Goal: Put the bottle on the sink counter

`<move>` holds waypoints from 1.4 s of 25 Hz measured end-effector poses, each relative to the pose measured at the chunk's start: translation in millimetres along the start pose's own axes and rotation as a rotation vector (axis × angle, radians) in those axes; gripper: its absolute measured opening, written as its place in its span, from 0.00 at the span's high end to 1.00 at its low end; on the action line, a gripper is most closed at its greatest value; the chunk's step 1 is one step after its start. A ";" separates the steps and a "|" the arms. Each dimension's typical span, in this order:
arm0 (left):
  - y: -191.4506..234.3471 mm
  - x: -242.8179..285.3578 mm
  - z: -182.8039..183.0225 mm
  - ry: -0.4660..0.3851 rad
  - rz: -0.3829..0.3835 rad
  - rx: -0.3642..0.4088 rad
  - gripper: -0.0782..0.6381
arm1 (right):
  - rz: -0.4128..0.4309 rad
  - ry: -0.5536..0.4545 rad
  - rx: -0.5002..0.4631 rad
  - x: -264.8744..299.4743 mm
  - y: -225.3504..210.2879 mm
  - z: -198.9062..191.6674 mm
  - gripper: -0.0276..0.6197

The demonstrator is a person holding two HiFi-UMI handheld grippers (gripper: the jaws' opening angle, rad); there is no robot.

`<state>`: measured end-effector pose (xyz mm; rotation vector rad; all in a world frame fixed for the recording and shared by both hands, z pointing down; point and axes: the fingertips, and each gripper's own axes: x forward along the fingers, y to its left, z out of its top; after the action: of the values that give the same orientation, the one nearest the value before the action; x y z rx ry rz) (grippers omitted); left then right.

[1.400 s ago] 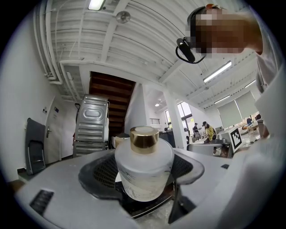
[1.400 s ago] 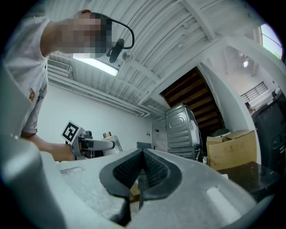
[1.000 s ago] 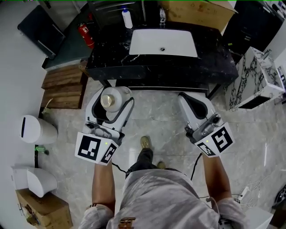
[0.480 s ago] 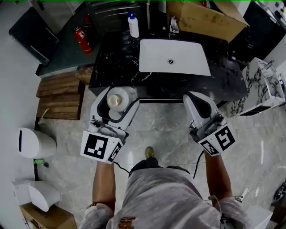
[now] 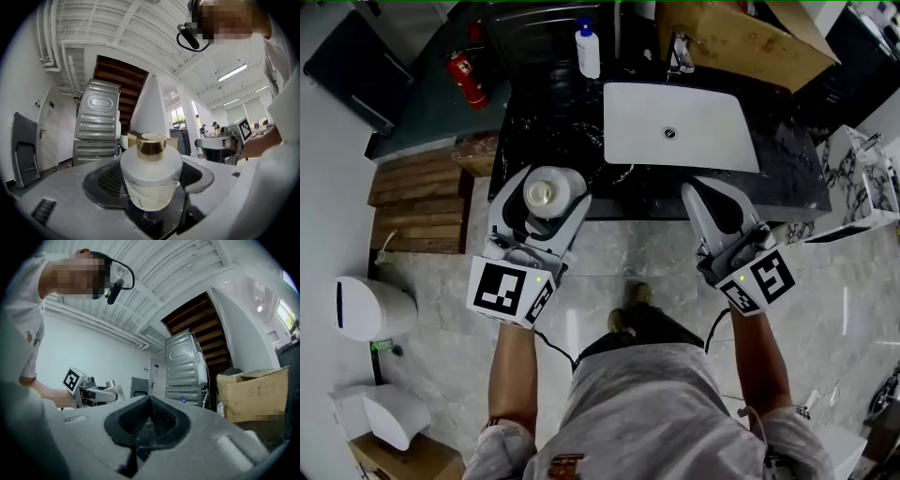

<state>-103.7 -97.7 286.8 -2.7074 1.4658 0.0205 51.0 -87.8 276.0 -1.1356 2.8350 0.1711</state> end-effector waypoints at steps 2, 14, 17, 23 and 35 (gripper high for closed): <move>9.6 9.2 -4.9 0.010 0.004 -0.005 0.44 | 0.010 0.005 -0.004 14.2 -5.9 -3.7 0.96; 68.4 92.8 -27.3 0.066 0.047 0.023 0.44 | 0.034 -0.008 0.035 88.1 -87.1 -28.5 0.96; 80.5 113.8 -32.1 0.083 0.065 0.018 0.44 | 0.054 -0.010 0.044 101.3 -105.4 -31.7 0.96; 109.1 145.9 -44.9 0.132 0.091 0.014 0.44 | 0.088 0.002 0.055 130.3 -128.3 -40.9 0.96; 180.4 184.0 -102.8 0.271 0.063 -0.002 0.44 | 0.069 0.062 0.064 180.3 -121.8 -71.5 0.96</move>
<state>-155.9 -356.3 372.9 -2.7508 1.6158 -0.3550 2.7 -307.9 316.7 -1.0488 2.9126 0.0496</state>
